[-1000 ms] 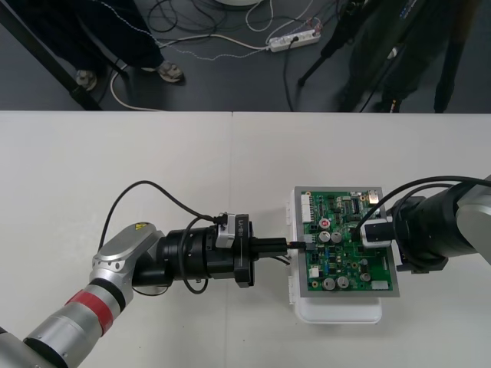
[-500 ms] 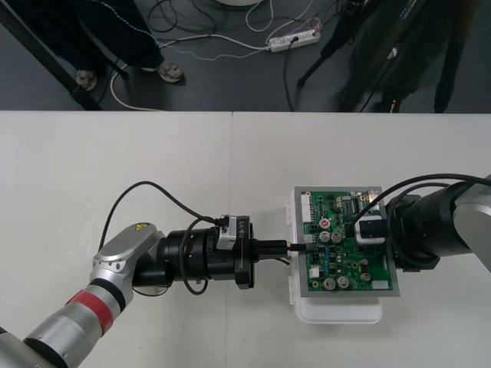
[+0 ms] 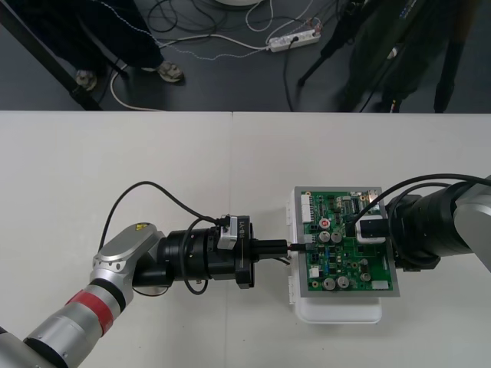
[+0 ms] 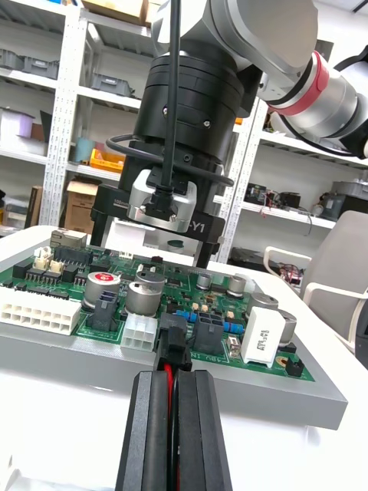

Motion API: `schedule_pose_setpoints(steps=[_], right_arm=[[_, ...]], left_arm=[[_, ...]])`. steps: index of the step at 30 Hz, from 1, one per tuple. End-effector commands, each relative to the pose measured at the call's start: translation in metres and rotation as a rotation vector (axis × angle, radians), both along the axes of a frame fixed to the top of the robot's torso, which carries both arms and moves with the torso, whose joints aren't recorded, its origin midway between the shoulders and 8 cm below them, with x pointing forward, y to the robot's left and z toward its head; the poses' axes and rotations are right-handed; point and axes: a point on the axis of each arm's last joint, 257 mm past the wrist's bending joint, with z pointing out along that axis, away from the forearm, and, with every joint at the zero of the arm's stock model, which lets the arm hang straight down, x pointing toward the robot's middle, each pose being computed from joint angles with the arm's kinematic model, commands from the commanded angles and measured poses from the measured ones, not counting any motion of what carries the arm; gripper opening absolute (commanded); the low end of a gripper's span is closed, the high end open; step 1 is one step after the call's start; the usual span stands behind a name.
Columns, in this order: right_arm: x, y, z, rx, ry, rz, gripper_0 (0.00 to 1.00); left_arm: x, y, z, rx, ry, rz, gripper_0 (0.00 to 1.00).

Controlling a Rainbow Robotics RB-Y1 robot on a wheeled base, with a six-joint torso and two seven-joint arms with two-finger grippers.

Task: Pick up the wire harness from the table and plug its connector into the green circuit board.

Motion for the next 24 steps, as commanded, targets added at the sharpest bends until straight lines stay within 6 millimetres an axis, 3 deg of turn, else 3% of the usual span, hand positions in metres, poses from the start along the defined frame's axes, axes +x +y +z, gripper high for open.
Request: schedule_pose_setpoints(steps=[1, 24], right_arm=[[0.001, 0.001, 0.009, 0.019, -0.023, -0.015, 1.00], [-0.007, 0.007, 0.004, 0.047, 0.004, -0.013, 1.00]], left_arm=[[0.000, -0.024, 0.012, -0.002, -0.060, -0.022, 0.00], [-0.009, -0.037, 0.029, -0.042, -0.083, -0.054, 0.00]])
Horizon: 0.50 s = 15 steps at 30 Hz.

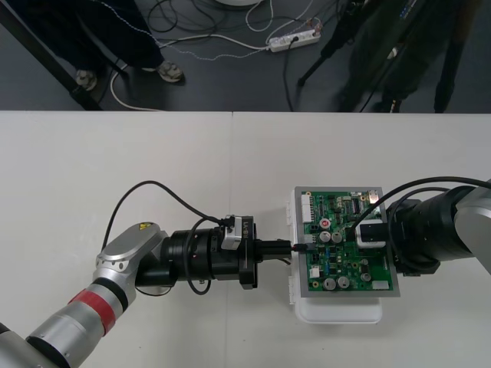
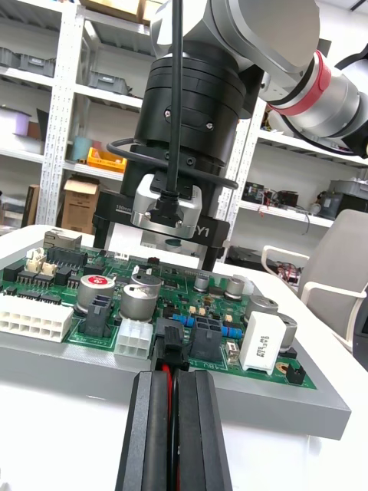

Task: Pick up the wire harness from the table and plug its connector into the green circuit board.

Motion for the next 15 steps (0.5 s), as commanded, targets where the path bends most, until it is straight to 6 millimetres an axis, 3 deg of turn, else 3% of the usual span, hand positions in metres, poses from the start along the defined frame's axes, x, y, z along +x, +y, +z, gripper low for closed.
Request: schedule_pose_setpoints(steps=[1, 15], right_arm=[[0.0003, 0.0058, 0.0100, 0.035, -0.019, -0.014, 1.00], [0.0001, 0.0062, 0.0100, 0.036, -0.018, -0.014, 1.00]], left_arm=[[-0.0074, -0.0304, 0.0283, -0.045, -0.083, -0.046, 0.00], [-0.0067, -0.0403, 0.0282, -0.039, -0.085, -0.042, 0.00]])
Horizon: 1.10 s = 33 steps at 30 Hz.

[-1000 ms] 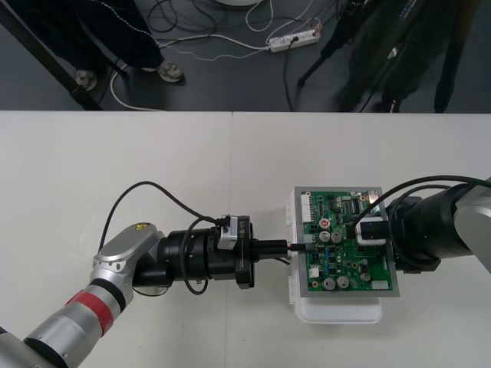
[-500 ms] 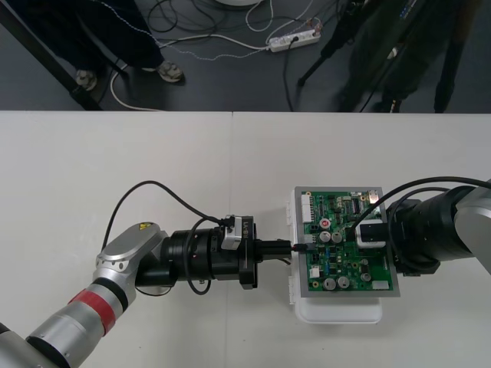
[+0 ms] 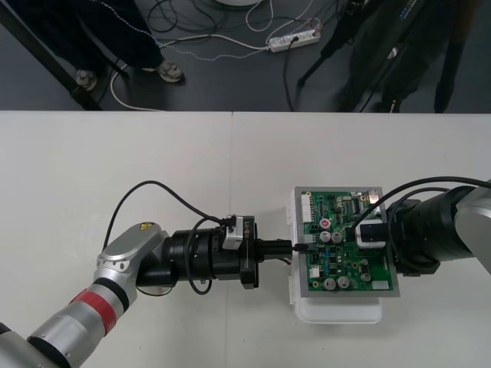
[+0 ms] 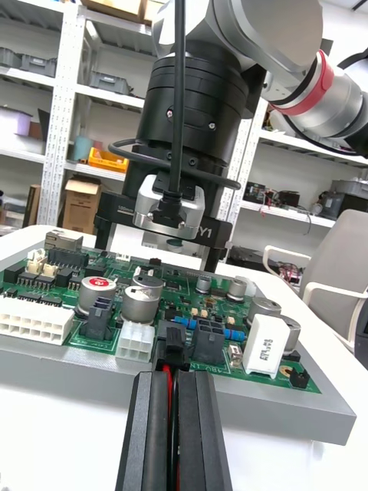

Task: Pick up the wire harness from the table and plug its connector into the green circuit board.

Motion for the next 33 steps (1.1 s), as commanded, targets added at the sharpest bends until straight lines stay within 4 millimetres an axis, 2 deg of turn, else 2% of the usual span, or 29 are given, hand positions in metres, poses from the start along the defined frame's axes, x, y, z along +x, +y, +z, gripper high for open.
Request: schedule_pose_setpoints(steps=[1, 23, 24, 25, 26, 27, 28, 29, 31, 33], right_arm=[[0.0005, 0.0059, 0.0101, 0.034, -0.020, -0.014, 1.00], [0.0005, 0.0056, 0.0110, 0.038, -0.020, -0.012, 1.00], [0.0010, 0.0052, 0.0116, 0.037, -0.021, -0.012, 1.00], [0.0014, 0.0048, 0.0120, 0.037, -0.022, -0.013, 1.00], [0.0017, 0.0045, 0.0124, 0.037, -0.023, -0.014, 1.00], [0.0017, 0.0047, 0.0119, 0.038, -0.022, -0.015, 1.00], [0.0024, 0.0038, 0.0131, 0.037, -0.026, -0.015, 1.00], [0.0025, 0.0034, 0.0131, 0.037, -0.025, -0.015, 1.00], [0.0029, 0.0021, 0.0137, 0.036, -0.027, -0.015, 1.00], [0.0038, 0.0005, 0.0146, 0.032, -0.031, -0.014, 1.00]], left_arm=[[-0.0076, -0.0383, 0.0284, -0.038, -0.086, -0.047, 0.00], [-0.0064, -0.0380, 0.0265, -0.034, -0.082, -0.041, 0.00], [-0.0064, -0.0380, 0.0265, -0.034, -0.082, -0.041, 0.05], [-0.0063, -0.0380, 0.0277, -0.037, -0.082, -0.041, 0.29], [-0.0060, -0.0379, 0.0283, -0.041, -0.078, -0.040, 0.59], [-0.0057, -0.0378, 0.0290, -0.044, -0.077, -0.039, 0.70], [-0.0052, -0.0370, 0.0293, -0.045, -0.076, -0.037, 0.86], [-0.0042, -0.0361, 0.0295, -0.045, -0.076, -0.034, 0.93], [-0.0039, -0.0347, 0.0283, -0.042, -0.075, -0.033, 0.99], [-0.0036, -0.0341, 0.0288, -0.043, -0.076, -0.032, 1.00]])
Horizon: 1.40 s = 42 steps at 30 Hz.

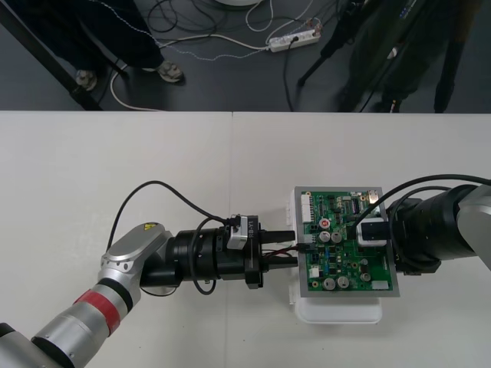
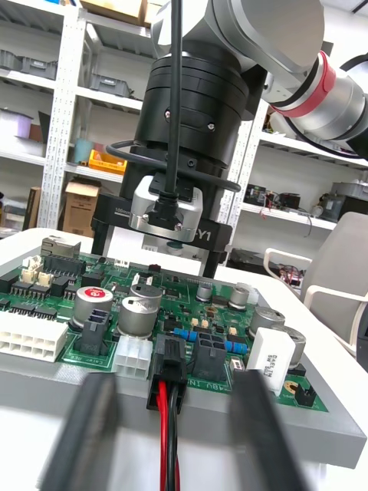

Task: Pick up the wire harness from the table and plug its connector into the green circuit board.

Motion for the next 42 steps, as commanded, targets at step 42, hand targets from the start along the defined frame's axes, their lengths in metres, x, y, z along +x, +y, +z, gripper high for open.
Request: schedule_pose_setpoints(steps=[42], right_arm=[[-0.062, 0.021, 0.149, 0.721, 0.264, 0.040, 1.00]], left_arm=[[0.048, 0.115, 0.072, 0.325, -0.327, 0.094, 1.00]])
